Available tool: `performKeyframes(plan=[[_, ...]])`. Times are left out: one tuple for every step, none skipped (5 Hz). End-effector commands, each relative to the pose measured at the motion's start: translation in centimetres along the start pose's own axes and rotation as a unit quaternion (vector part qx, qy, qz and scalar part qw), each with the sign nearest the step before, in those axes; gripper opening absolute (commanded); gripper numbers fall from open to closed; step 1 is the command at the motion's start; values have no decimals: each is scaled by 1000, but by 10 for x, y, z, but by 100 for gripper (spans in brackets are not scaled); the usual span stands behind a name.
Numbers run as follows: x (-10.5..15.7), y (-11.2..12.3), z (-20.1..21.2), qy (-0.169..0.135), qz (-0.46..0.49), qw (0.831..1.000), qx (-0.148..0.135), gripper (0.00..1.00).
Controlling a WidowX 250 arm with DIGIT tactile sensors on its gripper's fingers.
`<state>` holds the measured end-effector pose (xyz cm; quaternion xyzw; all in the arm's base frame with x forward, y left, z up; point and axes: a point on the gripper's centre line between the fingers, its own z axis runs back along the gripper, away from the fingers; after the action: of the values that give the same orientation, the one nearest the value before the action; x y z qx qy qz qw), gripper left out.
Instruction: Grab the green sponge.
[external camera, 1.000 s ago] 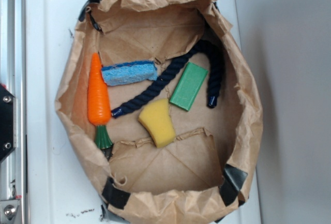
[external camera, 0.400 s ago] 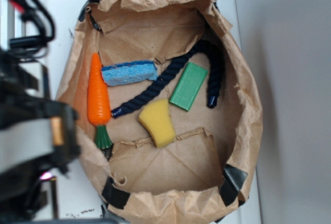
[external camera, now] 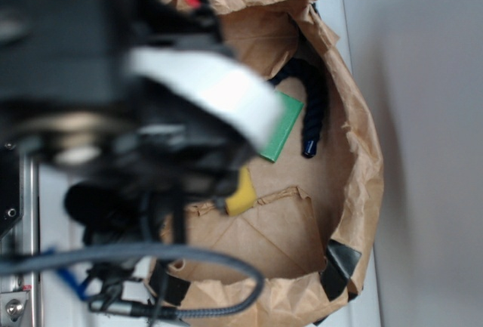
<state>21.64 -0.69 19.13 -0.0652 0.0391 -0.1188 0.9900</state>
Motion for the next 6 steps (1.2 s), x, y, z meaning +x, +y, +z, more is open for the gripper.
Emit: performKeyframes(plan=[[3,1,12,-25,0,1000,5,100],[3,1,12,-25,0,1000,5,100],[3,1,12,-25,0,1000,5,100],[28,10,-13,-41,-31,999,17,100],[51,13,-24,-70,-41,996,23,100],[57,14,-42,-85,-81,993,26,100]])
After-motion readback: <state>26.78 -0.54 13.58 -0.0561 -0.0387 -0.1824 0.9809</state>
